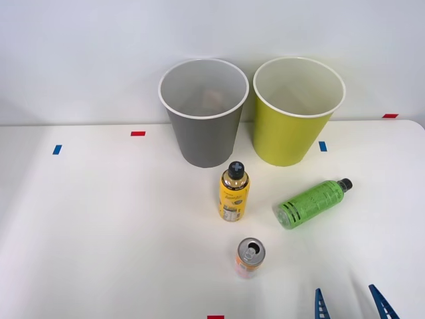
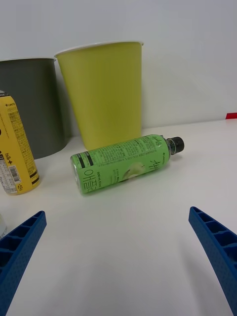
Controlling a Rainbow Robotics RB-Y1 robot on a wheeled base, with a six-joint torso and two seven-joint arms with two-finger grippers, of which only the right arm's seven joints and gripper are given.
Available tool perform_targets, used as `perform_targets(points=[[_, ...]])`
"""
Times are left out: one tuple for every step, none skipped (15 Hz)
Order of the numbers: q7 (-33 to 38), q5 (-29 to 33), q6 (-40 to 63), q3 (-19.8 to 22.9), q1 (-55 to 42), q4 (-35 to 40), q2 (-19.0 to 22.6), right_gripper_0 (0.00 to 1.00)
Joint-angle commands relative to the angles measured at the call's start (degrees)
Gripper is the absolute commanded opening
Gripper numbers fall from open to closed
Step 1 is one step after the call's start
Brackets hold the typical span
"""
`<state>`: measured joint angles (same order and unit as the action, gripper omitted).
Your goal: Put cans in the gray bin, plastic bottles in the light green bin
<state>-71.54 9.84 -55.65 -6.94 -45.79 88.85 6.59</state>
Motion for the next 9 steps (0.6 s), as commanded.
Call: perform_targets(points=[[0.0,0.01,0.01,-0.01,0.0,0.0,0.0,1.0],[0.0,0.01,0.01,-0.01,0.0,0.0,0.0,1.0],[0.0,0.01,0.01,-0.01,0.0,0.0,0.0,1.0],[0.0,0.01,0.01,-0.01,0.0,0.0,0.0,1.0],[0.0,0.01,0.01,-0.01,0.0,0.0,0.0,1.0],[0.0,0.01,0.01,-0.01,0.0,0.0,0.0,1.0],[0.0,0.01,0.01,-0.01,0.0,0.0,0.0,1.0],[0.0,0.01,0.01,-0.01,0.0,0.0,0.0,1.0],[0.0,0.01,0.01,-0.01,0.0,0.0,0.0,1.0]])
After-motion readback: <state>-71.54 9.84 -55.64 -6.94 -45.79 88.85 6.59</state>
